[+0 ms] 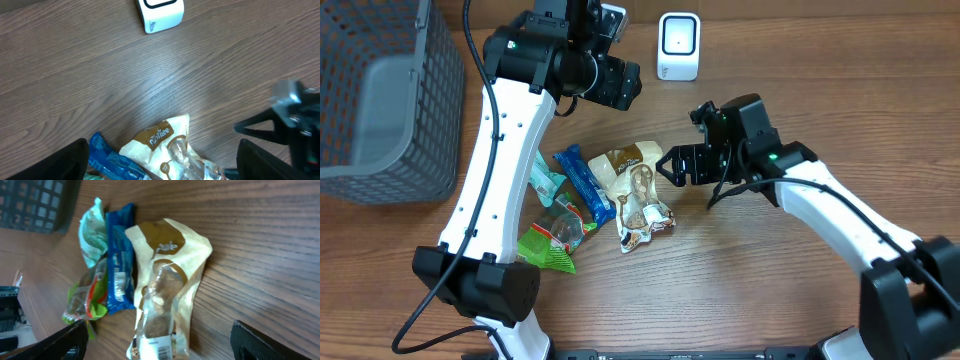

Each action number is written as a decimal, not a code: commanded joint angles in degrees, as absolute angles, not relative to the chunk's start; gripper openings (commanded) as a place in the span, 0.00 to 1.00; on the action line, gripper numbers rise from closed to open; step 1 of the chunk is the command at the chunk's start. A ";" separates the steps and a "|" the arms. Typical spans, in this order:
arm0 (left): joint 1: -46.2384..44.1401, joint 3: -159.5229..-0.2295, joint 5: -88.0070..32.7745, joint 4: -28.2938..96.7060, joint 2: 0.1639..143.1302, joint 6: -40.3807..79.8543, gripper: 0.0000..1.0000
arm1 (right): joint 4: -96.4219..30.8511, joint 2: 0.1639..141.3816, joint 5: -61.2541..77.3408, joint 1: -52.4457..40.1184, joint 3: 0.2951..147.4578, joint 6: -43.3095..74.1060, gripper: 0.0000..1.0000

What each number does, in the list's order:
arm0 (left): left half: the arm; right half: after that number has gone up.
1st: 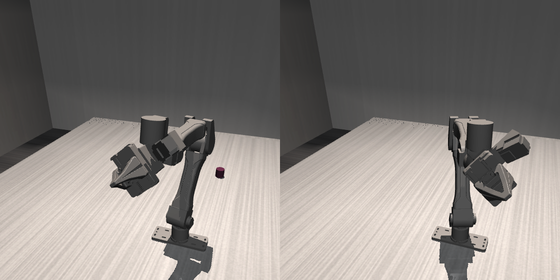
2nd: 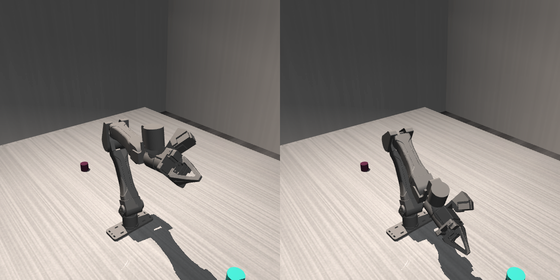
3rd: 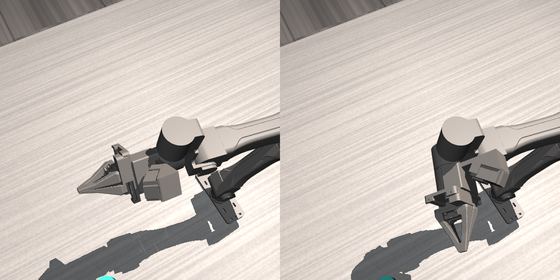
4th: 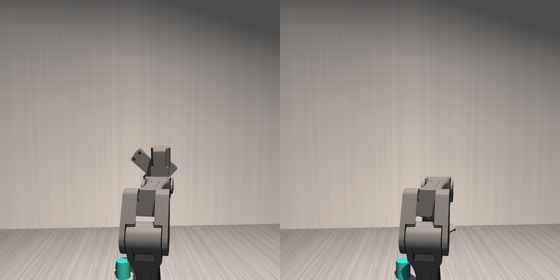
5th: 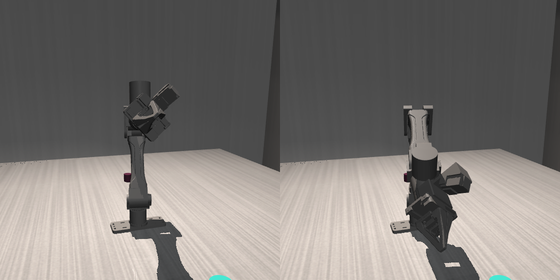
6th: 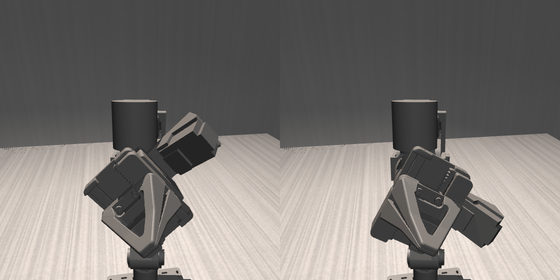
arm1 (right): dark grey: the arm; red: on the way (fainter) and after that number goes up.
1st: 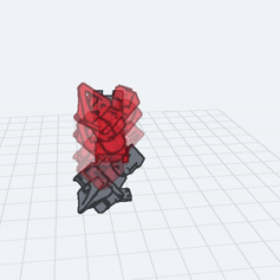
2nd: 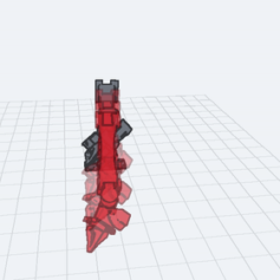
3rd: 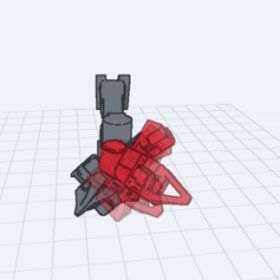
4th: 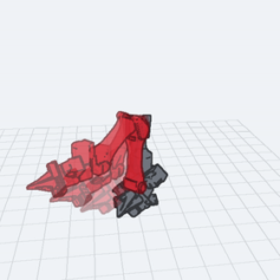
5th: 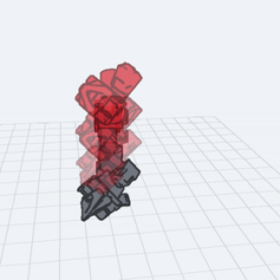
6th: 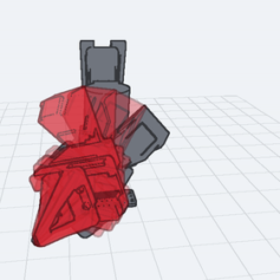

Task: Scan the item barcode
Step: 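Reach the right gripper left toward the Nutree bag and grasp it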

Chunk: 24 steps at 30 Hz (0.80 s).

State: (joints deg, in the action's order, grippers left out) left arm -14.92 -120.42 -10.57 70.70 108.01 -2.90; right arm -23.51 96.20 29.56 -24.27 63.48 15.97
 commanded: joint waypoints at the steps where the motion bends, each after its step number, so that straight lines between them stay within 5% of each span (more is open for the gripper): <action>1: -15.03 -120.90 -11.44 70.50 108.66 -2.13 0.86 | -21.82 98.85 29.67 -24.47 64.36 18.50 0.90; 24: -15.03 -120.90 -11.49 70.00 108.66 -2.13 0.87 | -2.87 112.49 22.55 -29.65 64.36 27.31 0.88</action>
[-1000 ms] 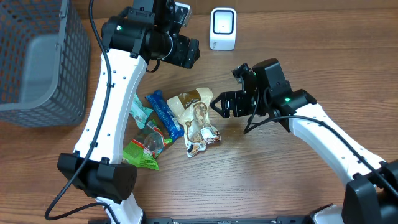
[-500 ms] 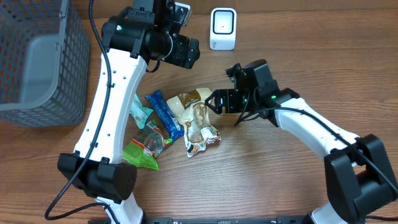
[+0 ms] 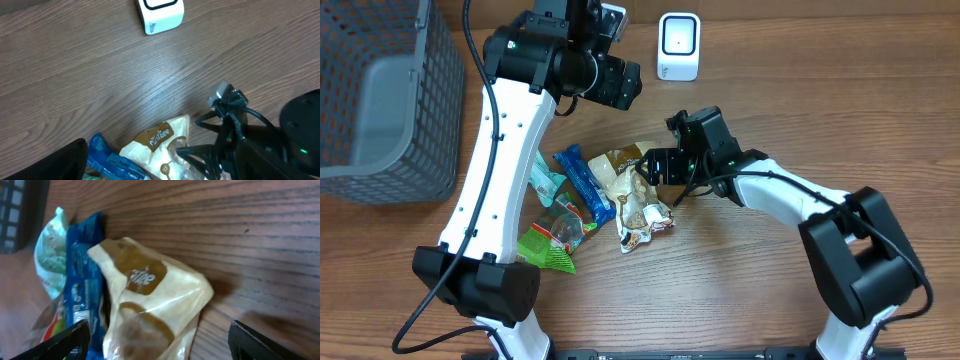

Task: Scan the item barcode
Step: 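Reach the right gripper left toward the Nutree bag and grasp it, then lift the Nutree bag and reorient it in the right gripper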

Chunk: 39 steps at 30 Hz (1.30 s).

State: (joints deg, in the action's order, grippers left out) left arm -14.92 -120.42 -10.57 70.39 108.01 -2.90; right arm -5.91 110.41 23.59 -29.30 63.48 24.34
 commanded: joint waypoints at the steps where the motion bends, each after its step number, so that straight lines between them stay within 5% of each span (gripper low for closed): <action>1: -15.03 -120.90 -11.49 70.00 108.66 -2.13 0.88 | -1.65 113.12 22.55 -29.87 64.36 28.40 0.87; 9: -15.03 -120.90 -11.49 69.97 108.66 -2.13 0.91 | 2.50 116.46 22.46 -33.50 64.36 33.61 0.79; 17: -15.03 -120.90 -11.40 68.95 108.66 -2.20 0.96 | -2.11 116.71 18.15 -32.25 64.51 41.34 0.28; 23: -15.03 -120.90 -11.42 68.23 108.66 -2.15 1.00 | -3.62 116.22 22.59 -29.50 64.62 42.09 0.06; 39: -15.03 -120.90 -11.42 68.31 108.66 -2.15 1.00 | -25.82 101.69 -4.21 -28.12 64.62 55.20 0.04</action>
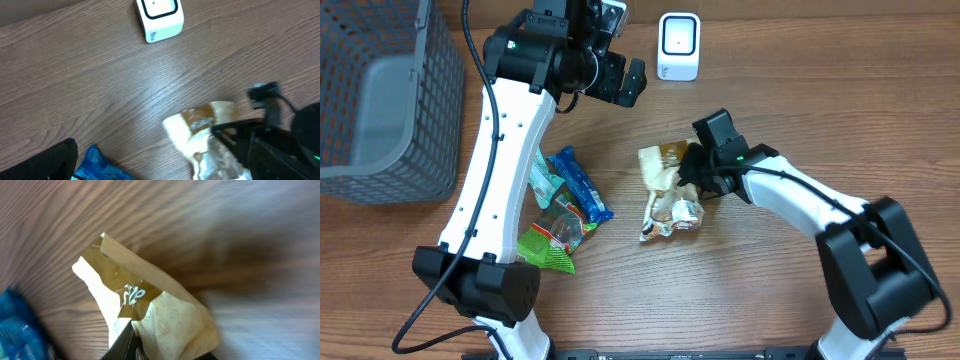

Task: Scan the item barcode
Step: 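Lift the Nutree bag and reorient it in the right gripper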

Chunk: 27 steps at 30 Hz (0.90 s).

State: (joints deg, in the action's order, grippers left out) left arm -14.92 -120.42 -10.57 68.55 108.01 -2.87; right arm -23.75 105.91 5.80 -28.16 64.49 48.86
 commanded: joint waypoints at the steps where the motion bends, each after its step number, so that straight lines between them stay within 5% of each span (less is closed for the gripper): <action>1: -15.03 -120.90 -11.42 68.31 108.66 -2.15 1.00 | -27.75 100.44 -6.35 -28.12 64.62 55.79 0.04; 9: -15.03 -120.90 -11.44 68.29 108.68 -2.17 1.00 | -37.69 95.15 -21.32 -28.40 66.22 50.30 0.04; 15: -15.03 -120.90 -11.42 68.23 108.68 -2.15 1.00 | -49.30 95.15 -54.72 -34.70 72.44 37.21 0.04; 27: -15.03 -120.90 -9.91 68.27 108.68 -2.61 1.00 | -47.57 106.13 -61.91 -43.86 72.49 23.46 0.05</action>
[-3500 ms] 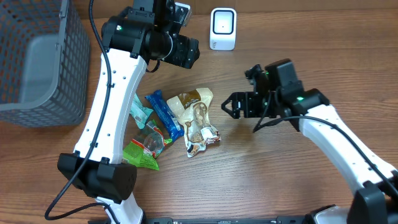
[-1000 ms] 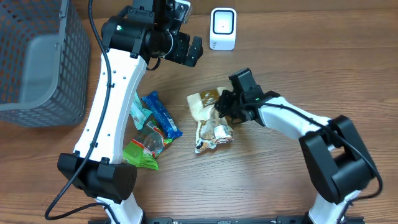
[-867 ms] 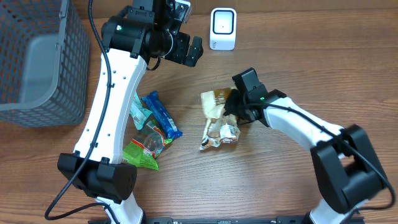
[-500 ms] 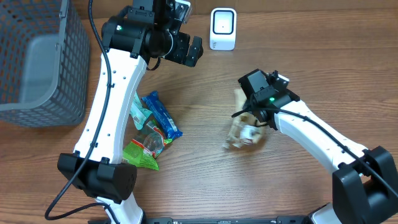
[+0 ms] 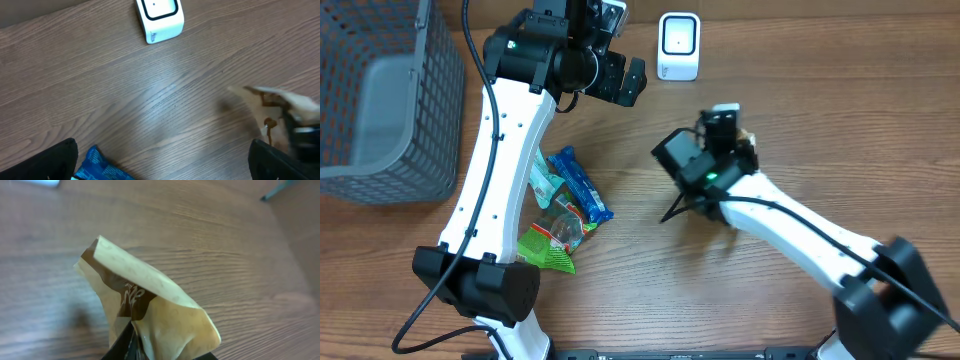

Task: Scan the item barcode
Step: 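Lift the Nutree bag and reorient it in the right gripper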

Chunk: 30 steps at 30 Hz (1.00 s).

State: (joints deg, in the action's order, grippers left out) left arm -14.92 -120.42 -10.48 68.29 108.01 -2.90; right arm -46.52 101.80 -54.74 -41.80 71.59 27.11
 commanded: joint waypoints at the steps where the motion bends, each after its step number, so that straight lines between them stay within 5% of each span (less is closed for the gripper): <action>1: -15.03 -120.90 -9.89 68.25 108.68 -2.63 1.00 | -48.49 107.13 -64.60 -45.04 72.49 23.49 0.06; 9: -15.03 -120.90 -9.67 67.88 108.68 -2.76 1.00 | -48.16 108.31 -62.26 -55.35 72.49 23.53 0.12; 10: -15.03 -120.90 -9.67 67.88 108.68 -2.76 1.00 | -47.62 108.38 -60.14 -56.27 72.49 23.53 0.18; 13: -15.03 -120.90 -9.69 67.90 108.68 -2.76 1.00 | -46.04 108.36 -54.46 -58.26 72.49 23.53 0.59; 18: -15.03 -120.90 -9.65 67.70 108.68 -2.76 1.00 | -44.93 108.12 -44.60 -60.62 73.63 25.34 1.00; 30: -15.03 -120.90 -9.65 67.44 108.68 -2.79 1.00 | -50.41 97.65 -6.94 -45.25 84.20 25.39 1.00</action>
State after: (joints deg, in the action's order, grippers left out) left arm -14.92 -120.42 -10.07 67.68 108.01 -2.90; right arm -48.95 103.48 -22.65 -51.37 81.47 24.82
